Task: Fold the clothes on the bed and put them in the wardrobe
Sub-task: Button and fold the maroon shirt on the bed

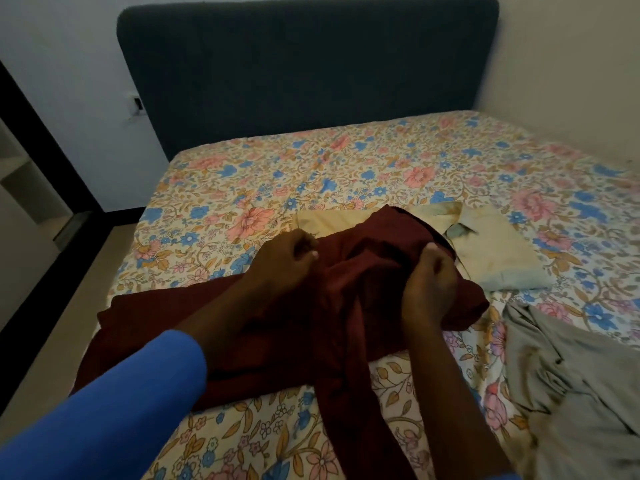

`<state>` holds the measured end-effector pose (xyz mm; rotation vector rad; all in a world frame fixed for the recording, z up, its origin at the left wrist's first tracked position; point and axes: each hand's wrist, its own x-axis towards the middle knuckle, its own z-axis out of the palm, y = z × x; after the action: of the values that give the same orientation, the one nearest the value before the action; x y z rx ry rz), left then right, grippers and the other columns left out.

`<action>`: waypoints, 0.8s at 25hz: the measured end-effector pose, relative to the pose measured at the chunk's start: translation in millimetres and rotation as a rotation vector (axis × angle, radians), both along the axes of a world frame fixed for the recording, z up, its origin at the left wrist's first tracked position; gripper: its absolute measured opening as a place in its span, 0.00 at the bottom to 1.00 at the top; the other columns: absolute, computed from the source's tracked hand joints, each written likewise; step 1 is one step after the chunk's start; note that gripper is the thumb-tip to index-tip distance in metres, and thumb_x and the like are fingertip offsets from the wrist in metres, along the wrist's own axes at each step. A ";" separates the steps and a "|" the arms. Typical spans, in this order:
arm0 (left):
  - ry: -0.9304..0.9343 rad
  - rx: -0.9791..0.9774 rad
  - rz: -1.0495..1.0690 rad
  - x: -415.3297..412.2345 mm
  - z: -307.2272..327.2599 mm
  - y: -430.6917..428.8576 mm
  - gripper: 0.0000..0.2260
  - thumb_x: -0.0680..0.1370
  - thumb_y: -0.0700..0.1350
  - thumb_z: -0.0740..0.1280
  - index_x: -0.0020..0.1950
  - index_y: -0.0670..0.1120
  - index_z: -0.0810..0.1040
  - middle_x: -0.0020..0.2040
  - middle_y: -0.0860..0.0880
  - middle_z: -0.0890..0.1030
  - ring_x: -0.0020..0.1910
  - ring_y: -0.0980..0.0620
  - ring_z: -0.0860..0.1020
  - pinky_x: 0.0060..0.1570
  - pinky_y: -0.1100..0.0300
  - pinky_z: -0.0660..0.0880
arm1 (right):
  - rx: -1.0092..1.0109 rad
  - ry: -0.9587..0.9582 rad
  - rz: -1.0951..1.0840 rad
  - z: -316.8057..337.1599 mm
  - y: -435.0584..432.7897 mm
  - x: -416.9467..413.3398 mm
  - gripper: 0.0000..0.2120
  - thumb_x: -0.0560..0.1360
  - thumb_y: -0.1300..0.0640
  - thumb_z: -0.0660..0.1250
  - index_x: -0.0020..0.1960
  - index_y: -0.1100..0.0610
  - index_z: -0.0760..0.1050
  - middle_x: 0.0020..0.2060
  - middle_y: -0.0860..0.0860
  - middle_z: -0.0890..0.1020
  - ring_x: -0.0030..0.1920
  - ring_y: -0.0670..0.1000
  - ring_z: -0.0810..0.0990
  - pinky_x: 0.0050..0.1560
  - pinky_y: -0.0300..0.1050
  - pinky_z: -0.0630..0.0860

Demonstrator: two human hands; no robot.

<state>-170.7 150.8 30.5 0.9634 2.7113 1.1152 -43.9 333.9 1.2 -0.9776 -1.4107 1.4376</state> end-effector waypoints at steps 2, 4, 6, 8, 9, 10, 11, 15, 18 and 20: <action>0.116 -0.063 0.098 -9.7 -14.4 15.1 0.14 0.82 0.57 0.64 0.66 0.53 0.76 0.65 0.51 0.77 0.62 0.52 0.76 0.64 0.48 0.72 | 0.246 -0.371 0.029 10.8 28.3 -18.1 0.27 0.80 0.34 0.55 0.61 0.53 0.79 0.58 0.53 0.81 0.62 0.58 0.78 0.62 0.55 0.73; 0.158 -0.110 0.172 -14.8 -36.3 23.7 0.24 0.82 0.64 0.56 0.72 0.52 0.72 0.71 0.49 0.73 0.71 0.47 0.72 0.72 0.38 0.65 | 0.286 -0.764 0.232 20.7 53.7 -47.4 0.36 0.75 0.30 0.56 0.67 0.57 0.76 0.63 0.58 0.80 0.66 0.62 0.77 0.67 0.62 0.71; 0.129 -0.172 0.148 -11.4 -63.9 26.1 0.30 0.81 0.68 0.51 0.78 0.55 0.65 0.79 0.49 0.65 0.80 0.46 0.61 0.77 0.35 0.54 | 0.258 -0.810 0.327 22.8 81.5 -62.6 0.31 0.71 0.37 0.65 0.64 0.60 0.77 0.59 0.60 0.82 0.61 0.63 0.80 0.63 0.59 0.77; 0.081 -0.197 0.123 -9.5 -85.2 22.9 0.32 0.80 0.71 0.48 0.81 0.60 0.59 0.84 0.52 0.56 0.83 0.48 0.51 0.78 0.35 0.46 | 0.118 -0.723 0.184 25.3 111.5 -63.5 0.26 0.68 0.46 0.69 0.61 0.61 0.78 0.56 0.60 0.83 0.58 0.64 0.82 0.59 0.55 0.80; 0.071 -0.173 0.132 -8.9 -91.7 20.7 0.32 0.79 0.72 0.46 0.82 0.61 0.57 0.84 0.53 0.53 0.83 0.49 0.48 0.79 0.35 0.45 | 0.074 -0.715 0.100 23.6 120.2 -60.1 0.24 0.69 0.48 0.69 0.61 0.60 0.79 0.58 0.60 0.83 0.59 0.63 0.82 0.59 0.55 0.79; 0.071 -0.140 0.151 -8.8 -95.4 19.6 0.33 0.79 0.72 0.45 0.82 0.62 0.56 0.84 0.53 0.52 0.83 0.50 0.47 0.79 0.35 0.44 | 0.102 -0.757 0.029 22.7 119.3 -56.4 0.23 0.70 0.50 0.69 0.63 0.57 0.78 0.60 0.59 0.82 0.60 0.63 0.81 0.61 0.55 0.77; 0.085 -0.118 0.168 -7.7 -99.3 18.9 0.33 0.79 0.72 0.45 0.82 0.61 0.56 0.85 0.53 0.51 0.84 0.50 0.46 0.79 0.36 0.44 | 0.212 -0.773 -0.046 21.0 111.3 -53.7 0.22 0.73 0.51 0.69 0.65 0.55 0.77 0.63 0.57 0.80 0.63 0.61 0.79 0.63 0.55 0.74; 0.313 -0.136 0.199 1.0 -110.9 17.6 0.35 0.79 0.72 0.47 0.83 0.58 0.55 0.85 0.49 0.46 0.84 0.48 0.43 0.79 0.35 0.44 | 1.043 -0.594 0.284 2.8 43.8 -22.4 0.25 0.80 0.41 0.63 0.74 0.47 0.70 0.72 0.51 0.74 0.74 0.55 0.68 0.73 0.56 0.62; 0.398 -0.235 0.195 5.1 -105.9 17.8 0.37 0.79 0.73 0.45 0.83 0.55 0.60 0.85 0.46 0.49 0.84 0.46 0.46 0.78 0.32 0.45 | 0.703 -0.992 0.283 -29.2 11.5 33.5 0.35 0.79 0.37 0.62 0.82 0.47 0.57 0.81 0.57 0.59 0.80 0.62 0.56 0.76 0.66 0.56; 0.432 -0.208 0.234 20.4 -92.9 14.7 0.34 0.81 0.70 0.46 0.79 0.52 0.67 0.83 0.44 0.57 0.83 0.43 0.54 0.77 0.33 0.50 | 0.467 -0.846 0.154 -38.6 -9.4 63.6 0.31 0.79 0.43 0.66 0.79 0.52 0.62 0.76 0.58 0.65 0.76 0.61 0.63 0.72 0.64 0.63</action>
<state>-150.3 165.5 -62.4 0.9679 3.2750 0.6886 19.7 324.5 -37.5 -1.2356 -2.3382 0.7142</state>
